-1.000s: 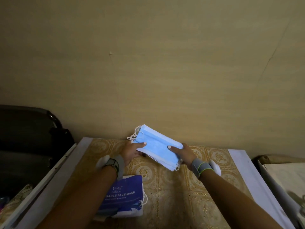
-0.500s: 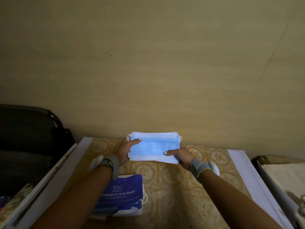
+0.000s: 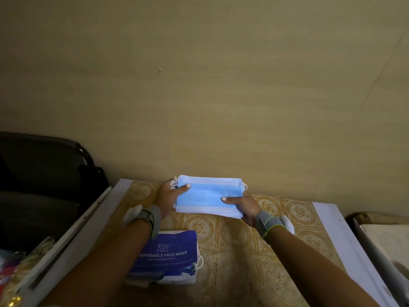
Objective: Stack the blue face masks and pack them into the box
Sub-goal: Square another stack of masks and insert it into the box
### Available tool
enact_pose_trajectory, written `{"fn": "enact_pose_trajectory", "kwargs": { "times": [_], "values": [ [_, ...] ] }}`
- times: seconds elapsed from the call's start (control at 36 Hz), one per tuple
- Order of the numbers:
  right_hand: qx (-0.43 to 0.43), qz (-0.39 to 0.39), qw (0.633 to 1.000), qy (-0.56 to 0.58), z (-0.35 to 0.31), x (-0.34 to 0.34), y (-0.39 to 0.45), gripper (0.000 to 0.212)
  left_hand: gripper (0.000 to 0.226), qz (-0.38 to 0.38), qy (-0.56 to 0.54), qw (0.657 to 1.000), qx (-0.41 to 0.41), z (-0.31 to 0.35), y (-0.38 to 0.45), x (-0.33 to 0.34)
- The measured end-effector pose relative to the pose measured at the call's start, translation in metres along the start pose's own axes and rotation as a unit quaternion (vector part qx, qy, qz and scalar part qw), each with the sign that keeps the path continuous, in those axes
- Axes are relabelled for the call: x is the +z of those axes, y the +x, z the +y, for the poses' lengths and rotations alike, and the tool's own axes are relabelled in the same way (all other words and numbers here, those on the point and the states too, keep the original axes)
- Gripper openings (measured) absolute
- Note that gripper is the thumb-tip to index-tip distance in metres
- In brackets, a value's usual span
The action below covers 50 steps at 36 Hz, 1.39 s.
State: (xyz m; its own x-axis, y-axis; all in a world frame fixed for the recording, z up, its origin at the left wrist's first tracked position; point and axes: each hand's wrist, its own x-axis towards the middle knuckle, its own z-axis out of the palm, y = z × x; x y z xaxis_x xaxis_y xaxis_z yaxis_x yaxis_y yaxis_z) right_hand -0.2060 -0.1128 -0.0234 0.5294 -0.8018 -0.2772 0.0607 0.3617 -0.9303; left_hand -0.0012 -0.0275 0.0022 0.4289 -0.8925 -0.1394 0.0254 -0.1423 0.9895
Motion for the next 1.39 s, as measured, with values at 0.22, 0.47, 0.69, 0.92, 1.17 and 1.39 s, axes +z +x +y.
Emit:
{"fn": "enact_pose_trajectory", "kwargs": {
  "times": [0.22,0.47,0.69,0.92,1.17,1.39],
  "values": [
    [0.021,0.024,0.999,-0.006,0.0,-0.012,-0.004,0.02,0.038,0.021,0.016,0.998,-0.057,0.002,0.003,-0.032],
    [0.032,0.0,0.999,-0.01,0.003,0.002,0.002,0.028,0.026,-0.071,0.053,0.991,-0.101,0.009,-0.005,-0.04],
    [0.045,-0.042,0.997,-0.045,0.002,0.019,0.001,0.046,0.06,-0.195,0.098,0.97,-0.105,0.012,-0.006,-0.036],
    [0.053,-0.05,0.996,-0.061,0.003,0.011,-0.001,0.022,0.061,-0.179,0.134,0.971,-0.084,0.004,-0.004,-0.043],
    [0.063,0.083,0.986,-0.131,-0.004,-0.025,-0.004,0.018,0.062,-0.149,0.161,0.971,-0.097,0.005,-0.001,-0.053],
    [0.06,0.061,0.987,-0.135,0.0,-0.032,-0.005,0.018,0.062,-0.162,0.157,0.97,-0.093,-0.001,-0.002,-0.043]
  ]
}}
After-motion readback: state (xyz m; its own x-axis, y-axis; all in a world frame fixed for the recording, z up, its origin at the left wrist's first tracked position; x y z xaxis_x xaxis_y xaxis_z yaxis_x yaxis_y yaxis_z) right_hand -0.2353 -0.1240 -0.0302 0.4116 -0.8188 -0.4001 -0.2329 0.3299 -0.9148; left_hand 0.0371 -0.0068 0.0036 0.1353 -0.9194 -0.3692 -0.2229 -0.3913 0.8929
